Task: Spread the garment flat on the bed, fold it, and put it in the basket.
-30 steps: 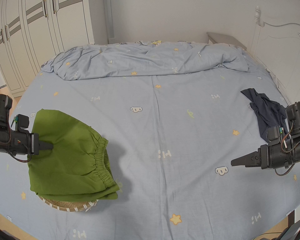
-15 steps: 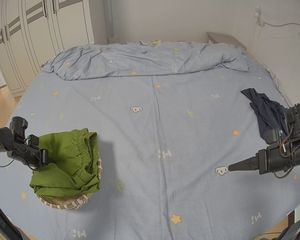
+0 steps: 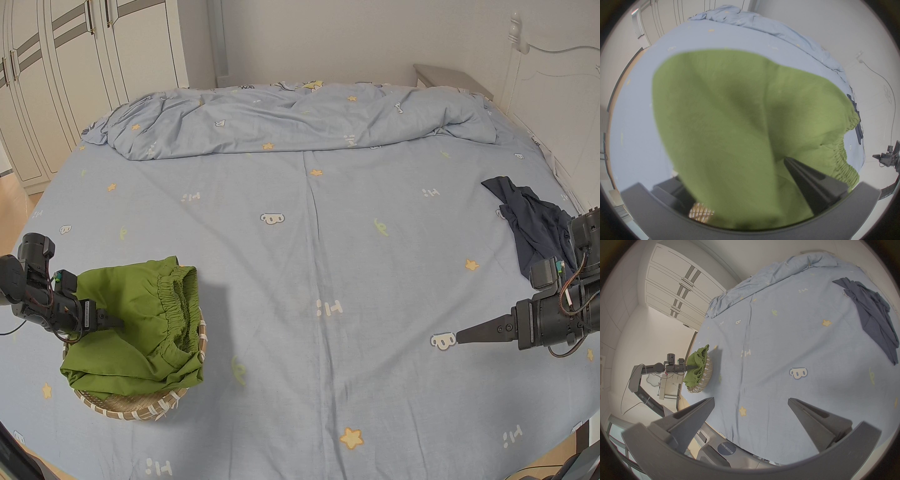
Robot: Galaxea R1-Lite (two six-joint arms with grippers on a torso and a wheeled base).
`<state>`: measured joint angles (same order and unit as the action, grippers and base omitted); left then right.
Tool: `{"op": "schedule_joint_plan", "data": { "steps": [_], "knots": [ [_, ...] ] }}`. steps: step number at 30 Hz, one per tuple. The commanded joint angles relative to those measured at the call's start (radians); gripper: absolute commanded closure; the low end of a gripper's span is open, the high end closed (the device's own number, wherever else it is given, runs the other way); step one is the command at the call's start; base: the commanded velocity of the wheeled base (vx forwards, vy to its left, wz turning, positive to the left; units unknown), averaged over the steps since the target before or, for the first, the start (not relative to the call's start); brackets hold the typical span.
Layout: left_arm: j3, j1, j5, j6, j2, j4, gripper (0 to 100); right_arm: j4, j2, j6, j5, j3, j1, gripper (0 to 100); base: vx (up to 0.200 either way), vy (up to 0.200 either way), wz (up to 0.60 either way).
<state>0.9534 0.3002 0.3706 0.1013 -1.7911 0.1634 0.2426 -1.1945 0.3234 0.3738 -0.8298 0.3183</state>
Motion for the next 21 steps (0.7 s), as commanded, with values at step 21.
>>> {"op": "schedule_joint_plan", "data": {
  "steps": [21],
  "knots": [
    [-0.061,-0.329,-0.059,-0.008,1.024,0.341,0,0.474,0.251,-0.066,-0.003,-0.246,-0.022,0,0.0,0.0,0.0]
  ]
}}
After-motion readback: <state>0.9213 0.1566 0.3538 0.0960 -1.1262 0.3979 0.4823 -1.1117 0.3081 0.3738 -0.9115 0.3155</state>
